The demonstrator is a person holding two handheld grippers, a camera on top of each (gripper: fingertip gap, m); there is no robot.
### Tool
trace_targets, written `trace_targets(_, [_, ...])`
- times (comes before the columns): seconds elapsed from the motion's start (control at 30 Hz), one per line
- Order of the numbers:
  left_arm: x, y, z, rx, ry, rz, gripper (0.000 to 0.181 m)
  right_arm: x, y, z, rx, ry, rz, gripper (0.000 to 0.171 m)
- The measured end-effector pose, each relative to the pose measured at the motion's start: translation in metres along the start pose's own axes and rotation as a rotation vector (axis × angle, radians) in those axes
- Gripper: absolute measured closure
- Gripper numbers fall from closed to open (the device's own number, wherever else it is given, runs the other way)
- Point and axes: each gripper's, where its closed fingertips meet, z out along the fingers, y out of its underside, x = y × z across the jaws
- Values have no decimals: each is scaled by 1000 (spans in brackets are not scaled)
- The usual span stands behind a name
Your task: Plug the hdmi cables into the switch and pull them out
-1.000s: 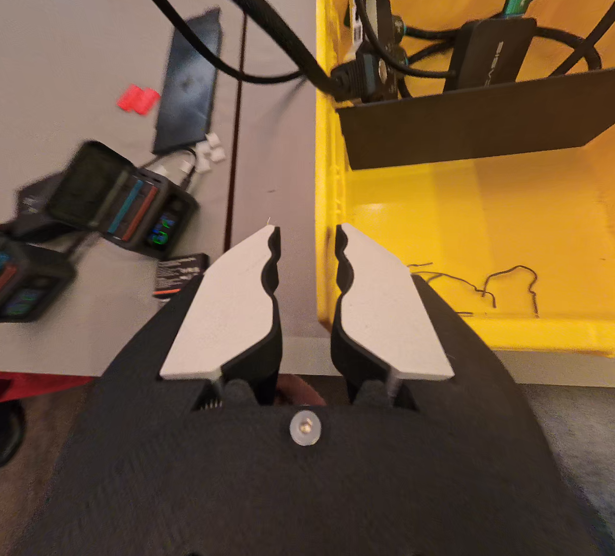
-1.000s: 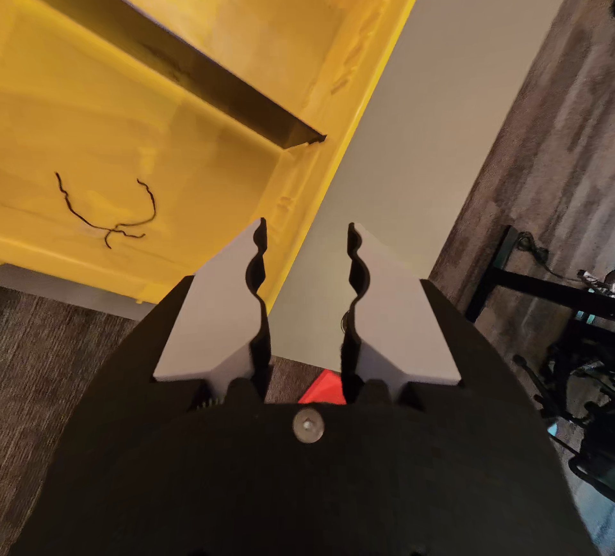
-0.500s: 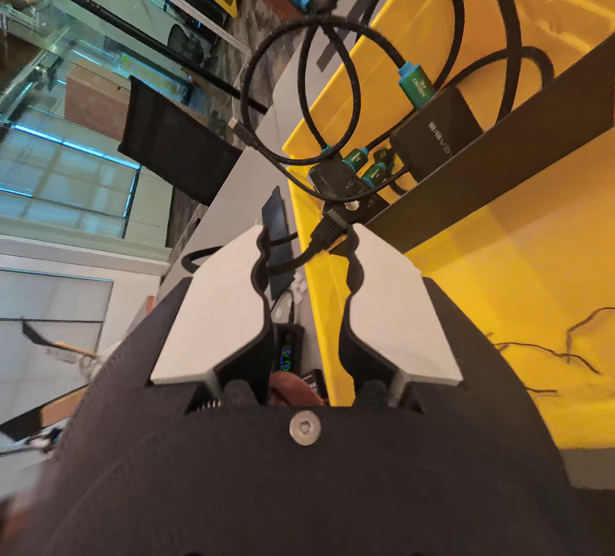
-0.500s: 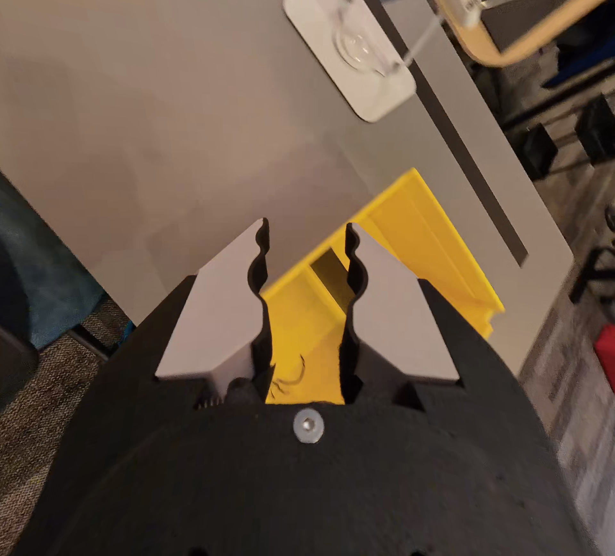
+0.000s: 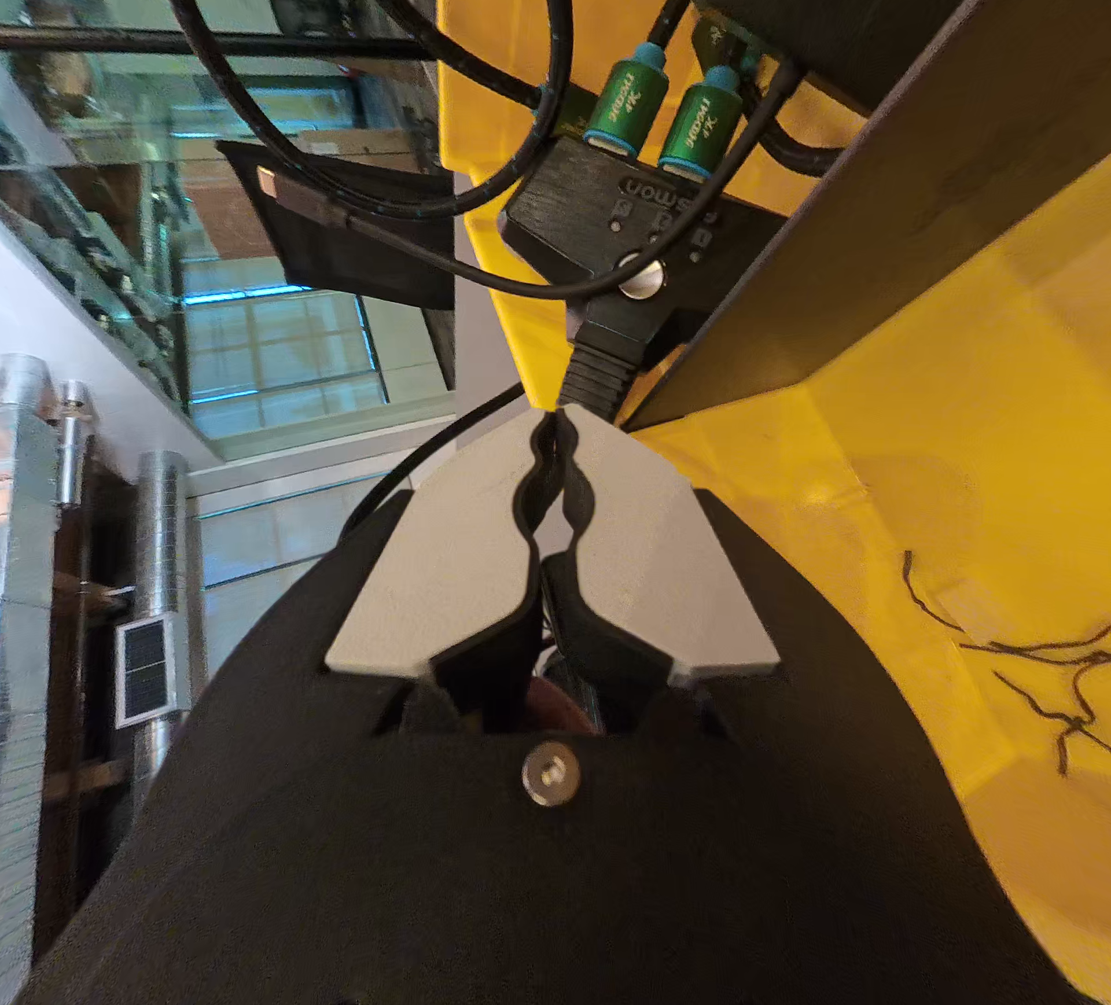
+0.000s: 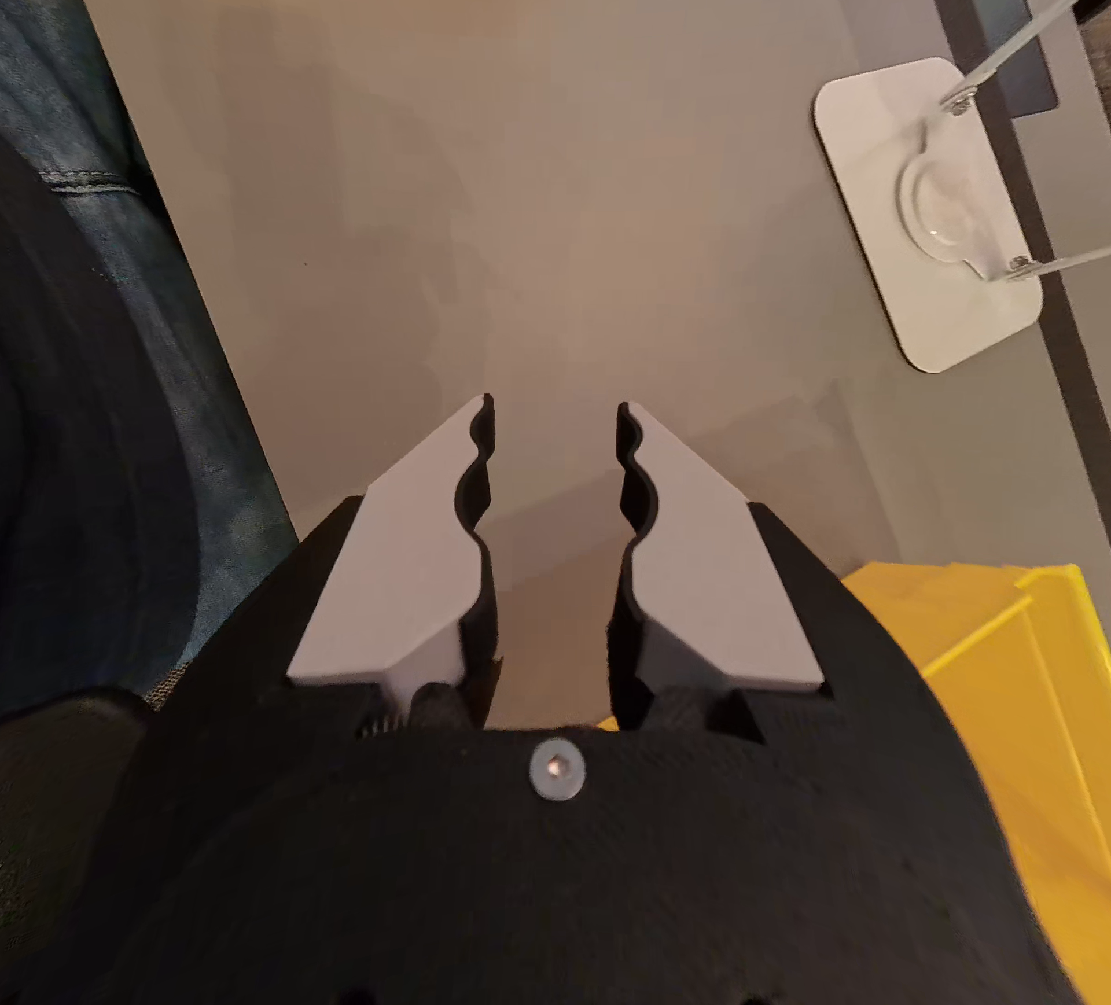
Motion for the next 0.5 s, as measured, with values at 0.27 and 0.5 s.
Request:
trace_targets(0.27, [-12, -5, -7, 42, 14, 34, 155, -6, 3, 4, 5, -25, 7, 134])
trace_targets(0.5, [4, 15, 15, -115, 69, 227, 137, -19, 1, 12, 0, -51, -11, 136])
